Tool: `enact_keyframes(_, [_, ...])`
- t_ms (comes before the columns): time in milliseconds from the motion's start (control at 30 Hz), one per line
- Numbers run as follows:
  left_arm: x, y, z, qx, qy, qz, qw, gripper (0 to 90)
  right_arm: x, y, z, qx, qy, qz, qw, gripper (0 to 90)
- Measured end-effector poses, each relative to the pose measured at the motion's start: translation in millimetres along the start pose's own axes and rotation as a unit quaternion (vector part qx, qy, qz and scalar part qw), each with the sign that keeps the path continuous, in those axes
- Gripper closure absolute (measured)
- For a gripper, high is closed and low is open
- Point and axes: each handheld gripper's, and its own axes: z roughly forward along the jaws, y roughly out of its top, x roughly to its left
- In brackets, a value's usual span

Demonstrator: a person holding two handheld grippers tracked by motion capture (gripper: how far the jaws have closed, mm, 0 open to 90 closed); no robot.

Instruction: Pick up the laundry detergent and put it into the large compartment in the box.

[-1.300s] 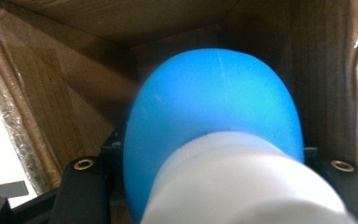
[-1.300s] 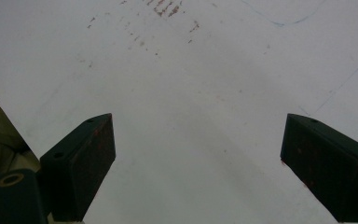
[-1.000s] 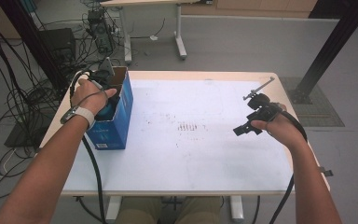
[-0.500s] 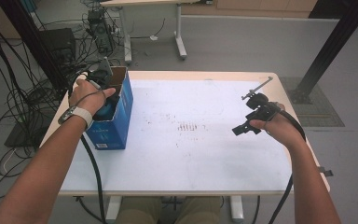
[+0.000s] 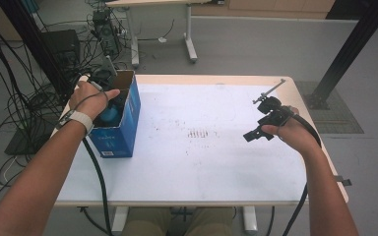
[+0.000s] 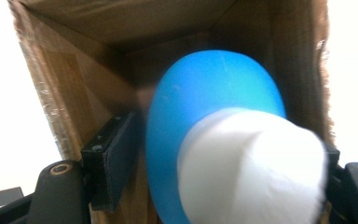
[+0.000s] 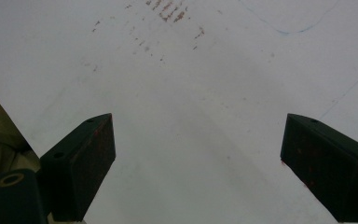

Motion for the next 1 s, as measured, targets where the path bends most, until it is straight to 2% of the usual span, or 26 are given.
enact_keyframes(133, [1.8,-3.2,-3.8,-0.005,-0.008,0.004,0.9999,24.4,1.2,1.0,-1.5,-0.003,-0.001,-0.002,1.0,10.0])
enact_keyframes(233, [0.7,-4.7,-8.3,-0.007,-0.002,0.009,0.9999,21.3,1.8,1.3,-2.3,-0.001,-0.002,-0.001,1.0,10.0])
enact_keyframes(333, [3.0,-7.8,-16.2,-0.017,-0.008,0.009,0.9998,16.7,2.0,0.9,-3.4,0.0,-0.004,0.0,1.0,10.0])
enact_keyframes(433, [3.3,-9.5,-25.1,-0.025,-0.016,0.017,0.9994,15.4,2.6,0.4,-4.8,-0.001,-0.004,0.0,1.0,10.0])
enact_keyframes(500, [0.2,-11.1,-29.8,-0.031,-0.014,0.025,0.9991,14.3,2.8,-0.2,-5.6,-0.002,-0.005,0.001,1.0,10.0])
enact_keyframes(633, [4.1,-11.4,-39.2,-0.035,-0.034,0.031,0.9983,9.1,3.7,-1.3,-6.1,-0.001,-0.006,0.002,1.0,10.0])
enact_keyframes(700, [3.0,-11.5,-44.0,-0.036,-0.033,0.039,0.9981,8.3,4.1,-2.2,-7.3,-0.003,-0.007,0.003,1.0,10.0])
enact_keyframes(767, [2.3,-13.5,-51.4,-0.043,-0.032,0.047,0.9975,7.6,4.2,-3.0,-8.6,-0.004,-0.008,0.003,1.0,10.0])
enact_keyframes(833, [4.2,-16.2,-60.5,-0.052,-0.042,0.053,0.9963,6.8,4.5,-3.7,-10.3,-0.004,-0.009,0.005,0.9999,10.0])
enact_keyframes(1000, [-3.2,-20.0,-87.1,-0.069,-0.039,0.083,0.9934,5.9,5.1,-4.7,-13.1,-0.006,-0.011,0.006,0.9999,10.0])
